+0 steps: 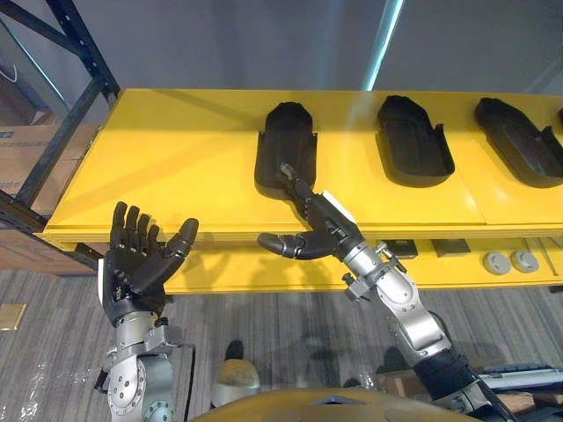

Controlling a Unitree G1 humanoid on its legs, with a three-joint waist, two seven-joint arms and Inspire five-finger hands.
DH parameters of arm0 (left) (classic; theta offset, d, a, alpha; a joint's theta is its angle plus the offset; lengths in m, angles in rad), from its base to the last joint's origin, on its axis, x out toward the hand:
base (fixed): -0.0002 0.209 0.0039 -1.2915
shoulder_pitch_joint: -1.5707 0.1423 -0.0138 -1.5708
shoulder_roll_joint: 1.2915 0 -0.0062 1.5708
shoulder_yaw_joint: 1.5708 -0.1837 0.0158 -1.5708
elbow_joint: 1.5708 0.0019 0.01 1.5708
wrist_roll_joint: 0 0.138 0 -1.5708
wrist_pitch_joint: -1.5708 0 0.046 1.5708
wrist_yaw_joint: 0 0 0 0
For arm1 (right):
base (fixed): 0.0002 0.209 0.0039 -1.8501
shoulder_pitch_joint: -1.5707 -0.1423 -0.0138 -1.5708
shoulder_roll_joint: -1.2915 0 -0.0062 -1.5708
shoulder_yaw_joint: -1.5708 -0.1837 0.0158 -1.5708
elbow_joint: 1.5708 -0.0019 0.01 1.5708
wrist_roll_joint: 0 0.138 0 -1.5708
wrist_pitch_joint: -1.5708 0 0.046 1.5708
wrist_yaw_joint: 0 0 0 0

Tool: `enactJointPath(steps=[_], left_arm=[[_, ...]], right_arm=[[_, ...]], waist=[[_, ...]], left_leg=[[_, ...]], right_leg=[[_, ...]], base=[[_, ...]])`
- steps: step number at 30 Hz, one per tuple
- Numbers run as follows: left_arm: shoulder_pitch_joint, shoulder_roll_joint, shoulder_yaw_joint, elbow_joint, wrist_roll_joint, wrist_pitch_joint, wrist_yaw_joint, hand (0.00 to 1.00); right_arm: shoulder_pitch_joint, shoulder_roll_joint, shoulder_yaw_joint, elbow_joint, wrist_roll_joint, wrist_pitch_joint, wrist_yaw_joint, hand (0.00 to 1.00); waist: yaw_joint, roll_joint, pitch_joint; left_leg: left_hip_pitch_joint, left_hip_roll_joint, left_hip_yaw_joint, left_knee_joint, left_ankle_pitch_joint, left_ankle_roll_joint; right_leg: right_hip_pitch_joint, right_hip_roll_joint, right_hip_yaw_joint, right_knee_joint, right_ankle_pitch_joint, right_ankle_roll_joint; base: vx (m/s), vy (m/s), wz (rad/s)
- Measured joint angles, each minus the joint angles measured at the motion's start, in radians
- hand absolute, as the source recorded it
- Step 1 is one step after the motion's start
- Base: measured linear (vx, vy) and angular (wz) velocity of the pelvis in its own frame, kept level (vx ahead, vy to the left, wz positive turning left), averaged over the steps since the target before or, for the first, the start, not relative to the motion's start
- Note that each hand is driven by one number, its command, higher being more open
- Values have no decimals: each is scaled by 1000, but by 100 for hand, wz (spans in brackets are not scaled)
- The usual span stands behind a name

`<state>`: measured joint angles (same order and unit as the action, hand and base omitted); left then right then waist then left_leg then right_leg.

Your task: Walk over and take three plastic housings, then place them on the shelf

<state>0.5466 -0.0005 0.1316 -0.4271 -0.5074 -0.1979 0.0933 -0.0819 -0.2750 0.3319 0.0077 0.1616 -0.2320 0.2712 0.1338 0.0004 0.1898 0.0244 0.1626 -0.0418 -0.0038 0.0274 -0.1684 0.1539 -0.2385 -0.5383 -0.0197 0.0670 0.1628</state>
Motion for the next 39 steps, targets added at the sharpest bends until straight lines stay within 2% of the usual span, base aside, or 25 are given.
enactJointPath(steps=[13,35,38,39], left_arm=[[5,0,-14,0,-2,-20,-10,100],[4,-1,-20,0,-1,-25,-39,100],[3,-1,-16,0,40,-67,-23,100],[0,0,-15,-9,57,-90,-8,100]], right_arm=[[-70,15,-10,110,-1,-53,-59,100],[-140,46,-31,185,6,-83,-71,100],[-104,45,-30,133,60,-76,-29,100],[-51,44,-31,52,94,-73,-9,100]], waist=[[1,22,14],[1,24,38],[3,22,38],[1,20,37]], left_leg=[[-3,-3,-8,0,4,1],[3,-2,-7,-2,5,1],[19,1,15,-10,4,0],[33,3,32,-18,3,-1]], right_leg=[[0,-2,-4,3,-1,0],[2,-1,-3,2,0,1],[0,0,18,1,1,1],[0,0,32,0,1,1]], base=[[-4,1,1],[0,0,0],[0,2,-19],[1,12,-31]])
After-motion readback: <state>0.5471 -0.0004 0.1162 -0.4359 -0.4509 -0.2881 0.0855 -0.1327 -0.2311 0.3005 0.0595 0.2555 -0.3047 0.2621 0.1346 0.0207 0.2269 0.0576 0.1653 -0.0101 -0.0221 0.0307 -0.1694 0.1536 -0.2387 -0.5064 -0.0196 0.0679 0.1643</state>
